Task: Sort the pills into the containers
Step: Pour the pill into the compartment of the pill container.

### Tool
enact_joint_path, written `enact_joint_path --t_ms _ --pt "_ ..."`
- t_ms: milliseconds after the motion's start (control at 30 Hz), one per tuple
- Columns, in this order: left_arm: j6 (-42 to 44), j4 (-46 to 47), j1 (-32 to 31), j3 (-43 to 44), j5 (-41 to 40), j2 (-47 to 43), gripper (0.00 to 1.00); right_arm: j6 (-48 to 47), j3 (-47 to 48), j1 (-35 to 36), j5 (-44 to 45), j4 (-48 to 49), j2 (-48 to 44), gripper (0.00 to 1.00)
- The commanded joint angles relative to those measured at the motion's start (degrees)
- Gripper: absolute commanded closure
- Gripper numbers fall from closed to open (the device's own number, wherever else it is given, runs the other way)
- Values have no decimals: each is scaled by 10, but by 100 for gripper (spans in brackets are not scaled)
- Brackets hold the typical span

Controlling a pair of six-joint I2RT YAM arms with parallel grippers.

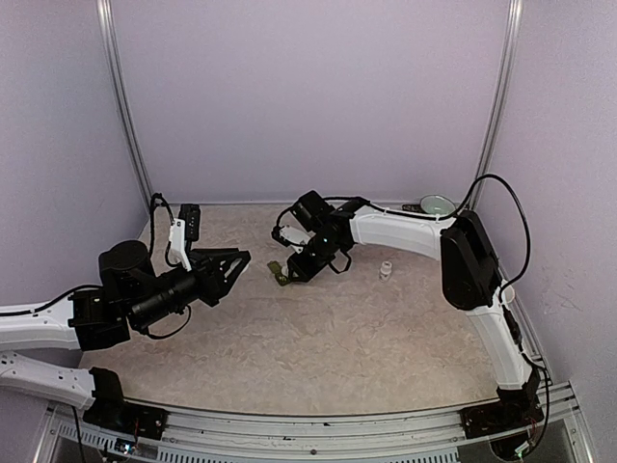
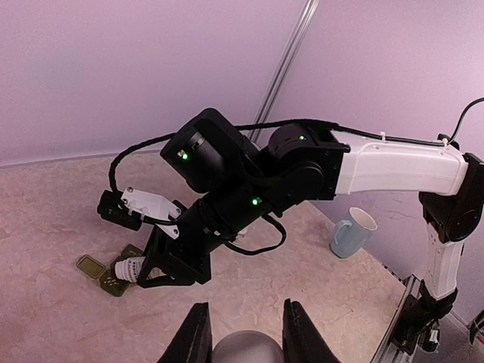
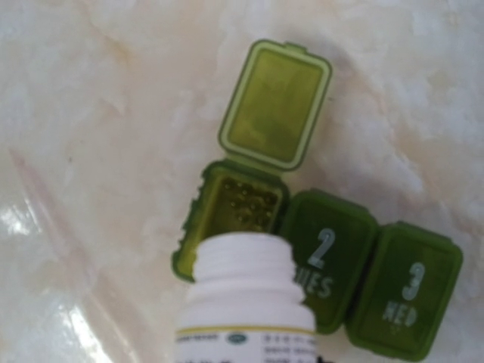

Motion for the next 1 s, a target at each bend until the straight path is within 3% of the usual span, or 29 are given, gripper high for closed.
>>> enact_joint_path --t_ms 0,667,967 --pt "-1 15 4 -5 -3 0 82 -9 21 6 8 -23 15 98" --pt "-3 19 4 -9 -3 -1 82 -17 38 9 9 -38 25 98" --pt "-3 16 4 -9 -4 -4 82 -8 -40 10 13 50 -11 99"
